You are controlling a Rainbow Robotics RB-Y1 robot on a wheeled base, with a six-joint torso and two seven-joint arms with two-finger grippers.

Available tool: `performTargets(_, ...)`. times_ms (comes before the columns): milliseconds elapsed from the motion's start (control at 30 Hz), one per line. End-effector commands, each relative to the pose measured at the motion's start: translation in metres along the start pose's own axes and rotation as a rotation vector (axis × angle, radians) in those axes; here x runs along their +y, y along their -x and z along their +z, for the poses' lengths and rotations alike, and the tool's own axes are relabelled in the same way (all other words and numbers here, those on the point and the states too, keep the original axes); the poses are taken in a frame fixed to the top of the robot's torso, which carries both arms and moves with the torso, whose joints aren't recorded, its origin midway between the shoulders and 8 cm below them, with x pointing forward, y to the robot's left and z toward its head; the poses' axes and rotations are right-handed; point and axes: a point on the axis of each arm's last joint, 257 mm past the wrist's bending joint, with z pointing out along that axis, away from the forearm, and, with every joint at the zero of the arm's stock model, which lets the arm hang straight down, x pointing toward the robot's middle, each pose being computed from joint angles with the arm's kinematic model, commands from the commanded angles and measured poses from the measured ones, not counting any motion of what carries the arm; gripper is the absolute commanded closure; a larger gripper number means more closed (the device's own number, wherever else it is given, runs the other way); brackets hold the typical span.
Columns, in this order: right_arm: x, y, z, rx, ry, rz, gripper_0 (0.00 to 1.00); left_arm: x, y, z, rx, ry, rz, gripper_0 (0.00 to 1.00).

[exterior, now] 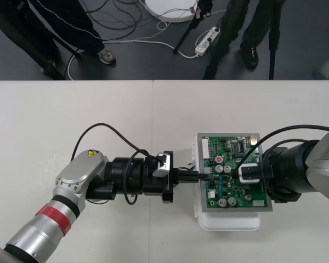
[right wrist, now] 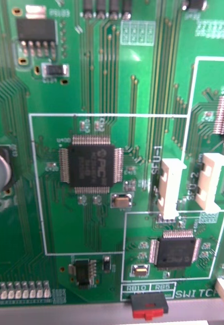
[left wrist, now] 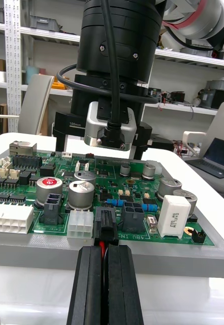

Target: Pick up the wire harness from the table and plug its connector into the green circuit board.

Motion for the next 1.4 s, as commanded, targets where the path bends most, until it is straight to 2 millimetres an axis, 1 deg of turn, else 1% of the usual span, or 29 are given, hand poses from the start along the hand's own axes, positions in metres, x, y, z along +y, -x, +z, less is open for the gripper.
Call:
performTargets(33, -0.008, 0.023, -0.005, -0.053, -0.020, 0.031, 0.00, -0.001, 0.004, 0.016, -0.006, -0.004, 0.094, 1.00)
performTargets(100, -0.008, 0.023, -0.005, -0.053, -0.020, 0.033, 0.00, 0.000, 0.001, 0.011, 0.003, -0.004, 0.091, 0.98)
performTargets(167, -0.009, 0.022, -0.006, -0.051, -0.024, 0.034, 0.00, 0.000, 0.000, 0.006, 0.007, -0.004, 0.088, 0.70)
performTargets(200, -0.008, 0.022, -0.005, -0.051, -0.023, 0.034, 0.00, 0.000, -0.001, 0.003, 0.010, -0.006, 0.083, 0.50)
performTargets(267, -0.009, 0.019, -0.006, -0.045, -0.026, 0.028, 0.00, 0.000, 0.000, -0.003, 0.010, -0.006, 0.081, 0.17)
performTargets(300, -0.010, 0.018, -0.006, -0.042, -0.027, 0.030, 0.00, 0.001, 0.000, -0.004, 0.010, -0.005, 0.079, 0.11)
performTargets(333, -0.011, 0.015, -0.007, -0.035, -0.031, 0.025, 0.00, 0.000, -0.001, -0.008, 0.011, -0.004, 0.076, 0.01)
performTargets(533, -0.018, -0.008, -0.012, 0.013, -0.045, 0.015, 0.00, -0.001, -0.001, -0.028, 0.002, 0.006, 0.065, 0.00)
performTargets(633, -0.019, -0.022, -0.016, 0.024, -0.044, 0.014, 0.00, -0.001, -0.001, -0.042, 0.002, 0.010, 0.062, 0.00)
performTargets(867, -0.018, -0.040, -0.028, -0.002, -0.034, 0.013, 0.00, 0.000, -0.004, -0.072, 0.023, 0.016, 0.061, 0.00)
performTargets(1033, -0.019, -0.062, -0.046, -0.034, -0.034, 0.001, 0.00, 0.000, -0.008, -0.106, 0.063, 0.012, 0.060, 0.00)
performTargets(1100, -0.019, -0.068, -0.053, -0.051, -0.034, 0.004, 0.00, -0.001, -0.010, -0.118, 0.080, 0.010, 0.054, 0.00)
performTargets(1233, -0.018, -0.070, -0.070, -0.117, -0.029, 0.033, 0.00, -0.001, -0.011, -0.143, 0.123, 0.002, 0.060, 0.00)
performTargets(1333, -0.021, -0.070, -0.086, -0.167, -0.036, 0.045, 0.00, -0.006, -0.012, -0.164, 0.163, -0.003, 0.059, 0.00)
performTargets(1367, -0.021, -0.070, -0.086, -0.167, -0.036, 0.045, 0.00, -0.006, -0.012, -0.164, 0.163, -0.003, 0.059, 0.00)
performTargets(1400, -0.019, -0.070, -0.094, -0.193, -0.032, 0.064, 0.00, -0.011, -0.012, -0.175, 0.183, -0.006, 0.059, 0.00)
